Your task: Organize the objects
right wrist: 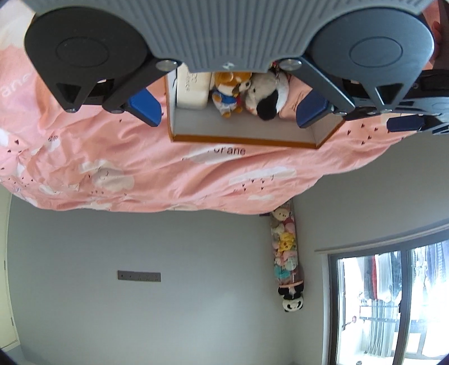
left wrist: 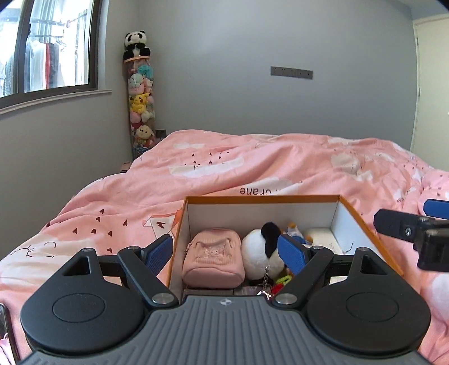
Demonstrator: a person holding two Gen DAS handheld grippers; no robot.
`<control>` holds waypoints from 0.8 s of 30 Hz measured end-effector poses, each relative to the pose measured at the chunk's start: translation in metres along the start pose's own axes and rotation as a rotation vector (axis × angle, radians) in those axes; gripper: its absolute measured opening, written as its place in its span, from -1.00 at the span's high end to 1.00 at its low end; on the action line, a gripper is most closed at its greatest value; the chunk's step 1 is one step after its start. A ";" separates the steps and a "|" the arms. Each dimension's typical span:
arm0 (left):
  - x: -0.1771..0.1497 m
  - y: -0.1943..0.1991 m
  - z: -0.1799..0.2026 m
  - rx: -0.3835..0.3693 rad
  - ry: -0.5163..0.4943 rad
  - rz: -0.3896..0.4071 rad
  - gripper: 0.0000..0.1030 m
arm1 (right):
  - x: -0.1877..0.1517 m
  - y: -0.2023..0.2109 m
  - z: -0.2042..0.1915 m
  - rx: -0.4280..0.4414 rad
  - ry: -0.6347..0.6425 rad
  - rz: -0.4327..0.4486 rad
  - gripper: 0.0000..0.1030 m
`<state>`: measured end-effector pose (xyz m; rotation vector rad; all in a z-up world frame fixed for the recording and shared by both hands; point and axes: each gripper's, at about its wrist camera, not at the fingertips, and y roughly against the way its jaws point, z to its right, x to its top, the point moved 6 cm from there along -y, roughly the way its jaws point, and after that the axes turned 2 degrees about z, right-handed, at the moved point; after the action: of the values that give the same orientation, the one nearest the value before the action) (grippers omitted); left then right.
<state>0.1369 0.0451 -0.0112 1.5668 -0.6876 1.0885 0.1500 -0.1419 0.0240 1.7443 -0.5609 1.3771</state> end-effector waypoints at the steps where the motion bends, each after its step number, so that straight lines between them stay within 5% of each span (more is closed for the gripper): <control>1: -0.002 -0.001 0.000 0.005 -0.003 -0.006 -0.91 | -0.003 -0.001 -0.001 0.001 0.007 -0.009 -0.98; 24: -0.020 -0.012 -0.005 0.006 0.039 -0.112 -0.91 | -0.031 -0.015 -0.008 0.001 0.038 -0.132 -0.98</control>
<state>0.1370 0.0513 -0.0340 1.5656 -0.5637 1.0358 0.1475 -0.1308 -0.0101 1.7207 -0.4174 1.3151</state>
